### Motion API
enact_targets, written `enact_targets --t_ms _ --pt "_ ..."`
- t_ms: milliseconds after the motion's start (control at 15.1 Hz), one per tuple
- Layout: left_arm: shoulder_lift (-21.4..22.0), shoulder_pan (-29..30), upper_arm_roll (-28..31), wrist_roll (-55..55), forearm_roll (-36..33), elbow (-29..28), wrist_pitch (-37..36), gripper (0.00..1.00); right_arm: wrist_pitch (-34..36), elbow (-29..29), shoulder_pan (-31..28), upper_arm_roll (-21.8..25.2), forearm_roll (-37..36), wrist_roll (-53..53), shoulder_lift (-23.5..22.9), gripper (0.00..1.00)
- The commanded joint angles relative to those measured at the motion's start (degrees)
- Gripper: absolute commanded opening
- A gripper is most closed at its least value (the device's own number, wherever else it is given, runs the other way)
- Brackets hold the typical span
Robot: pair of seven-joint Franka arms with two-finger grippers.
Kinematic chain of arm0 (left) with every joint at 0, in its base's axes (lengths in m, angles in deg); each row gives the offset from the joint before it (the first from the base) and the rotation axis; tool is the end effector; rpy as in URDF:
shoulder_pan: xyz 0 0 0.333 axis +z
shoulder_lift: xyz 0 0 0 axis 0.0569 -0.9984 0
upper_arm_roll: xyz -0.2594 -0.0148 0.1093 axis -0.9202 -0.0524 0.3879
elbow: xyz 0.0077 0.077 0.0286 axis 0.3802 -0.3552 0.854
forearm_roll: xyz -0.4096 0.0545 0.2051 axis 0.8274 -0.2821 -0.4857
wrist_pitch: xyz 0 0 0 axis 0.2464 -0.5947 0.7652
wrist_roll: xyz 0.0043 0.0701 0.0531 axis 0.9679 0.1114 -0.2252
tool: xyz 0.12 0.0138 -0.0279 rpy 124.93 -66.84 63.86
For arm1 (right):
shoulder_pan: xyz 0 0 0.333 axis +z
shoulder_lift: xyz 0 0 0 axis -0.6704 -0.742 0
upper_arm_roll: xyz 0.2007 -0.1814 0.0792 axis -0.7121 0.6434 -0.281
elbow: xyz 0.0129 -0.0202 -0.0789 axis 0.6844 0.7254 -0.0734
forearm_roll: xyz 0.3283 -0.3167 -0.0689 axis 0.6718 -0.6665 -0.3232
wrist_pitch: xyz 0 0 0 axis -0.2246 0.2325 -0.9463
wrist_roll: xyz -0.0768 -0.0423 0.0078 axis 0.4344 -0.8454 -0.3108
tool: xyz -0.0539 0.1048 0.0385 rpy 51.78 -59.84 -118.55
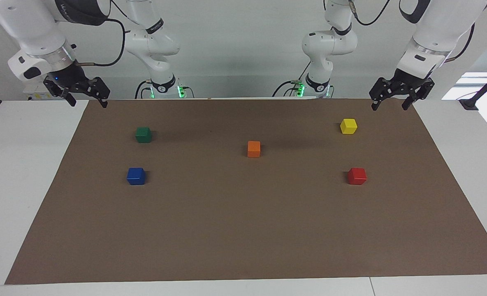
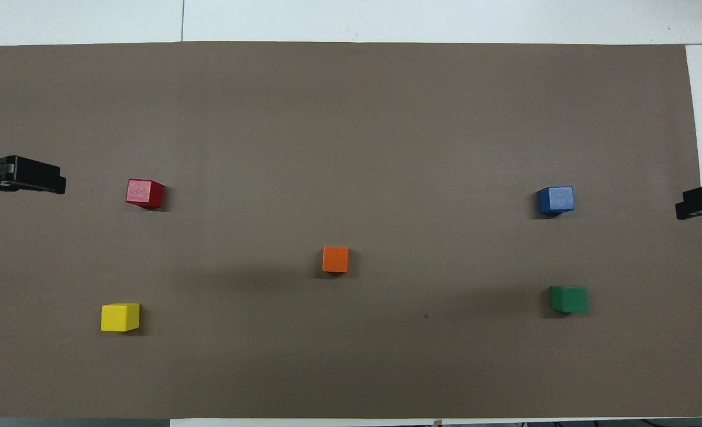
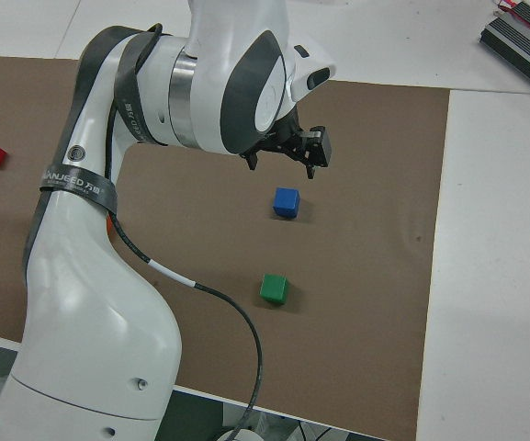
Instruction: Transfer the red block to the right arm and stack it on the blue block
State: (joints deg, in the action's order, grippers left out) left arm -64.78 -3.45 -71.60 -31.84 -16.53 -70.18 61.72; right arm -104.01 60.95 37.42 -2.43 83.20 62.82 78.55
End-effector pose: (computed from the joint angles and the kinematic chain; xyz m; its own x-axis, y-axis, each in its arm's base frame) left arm 0.6124 -0.0425 0.5905 0.9965 -0.0781 0.0289 -0.0781 -0.9969 -0.0021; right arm 0.5876 -0.0733 0.5622 0.9945 -0.0694 -0.0790 -0.0674 -0.9973 0.0275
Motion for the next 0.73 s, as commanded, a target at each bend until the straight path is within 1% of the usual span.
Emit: enact_targets --t_ms 0,464,597,663 --pt "0.94 0.54 -0.25 0.21 0.91 -0.71 0.21 1.0 -1.0 2.12 -0.33 -0.46 -0.24 0.0 1.81 1.0" --pt "0.86 0.63 -0.07 0.3 0.83 -0.36 -0.75 1.0 -1.61 1.77 -0.42 -0.46 -0.07 -0.17 1.63 1.0" --pt "1.03 1.94 -0.25 -1.63 0.83 -0.88 -0.67 1.0 -1.7 1.77 -0.42 -0.46 -0.07 -0.35 1.63 1.0" --pt "1.73 2.3 -0.6 -4.6 0.83 -2.45 0.81 1.0 -1.7 1.77 -0.42 -0.46 -0.07 -0.35 1.63 1.0"
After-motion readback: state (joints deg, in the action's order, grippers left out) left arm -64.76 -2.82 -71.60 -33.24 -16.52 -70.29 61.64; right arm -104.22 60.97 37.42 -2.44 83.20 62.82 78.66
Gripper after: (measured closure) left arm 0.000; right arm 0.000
